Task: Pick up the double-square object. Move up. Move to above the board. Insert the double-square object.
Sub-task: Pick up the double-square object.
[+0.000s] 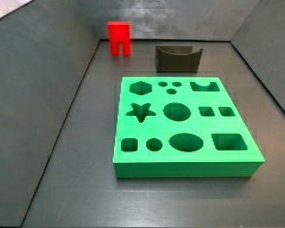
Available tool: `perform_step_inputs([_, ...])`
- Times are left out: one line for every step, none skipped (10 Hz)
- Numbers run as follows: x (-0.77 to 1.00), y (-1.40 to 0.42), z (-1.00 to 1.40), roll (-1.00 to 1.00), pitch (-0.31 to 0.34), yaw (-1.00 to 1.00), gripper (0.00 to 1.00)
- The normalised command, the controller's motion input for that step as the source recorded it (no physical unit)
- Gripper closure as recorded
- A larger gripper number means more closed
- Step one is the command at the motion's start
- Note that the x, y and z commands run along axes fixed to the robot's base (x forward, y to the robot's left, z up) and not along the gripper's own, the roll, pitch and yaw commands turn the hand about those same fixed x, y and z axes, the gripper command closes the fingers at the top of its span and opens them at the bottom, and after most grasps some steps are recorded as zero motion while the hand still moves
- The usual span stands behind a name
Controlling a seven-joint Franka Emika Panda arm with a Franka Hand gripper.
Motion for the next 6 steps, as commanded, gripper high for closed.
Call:
perform_step_inputs([-0.52,0.26,-0.07,-0.03,-0.126,0.0,0.0])
perform_step_inputs([-0.93,0.47,-0.09,-0.04,-0.179,0.0,0.0])
perform_step_inputs([-1.0,0.43,-0.16,-0.03,-0.204,0.0,0.0])
perform_step_inputs([-0.93,0.45,-0.25,-0.04,-0.236,0.01,0.0])
perform_step_inputs([-0.65,0.31,-0.42,-0.01,-0.3,0.1,0.0])
perform_step_inputs([-0.38,0.08,-0.58,0.02,-0.307,0.12,0.0])
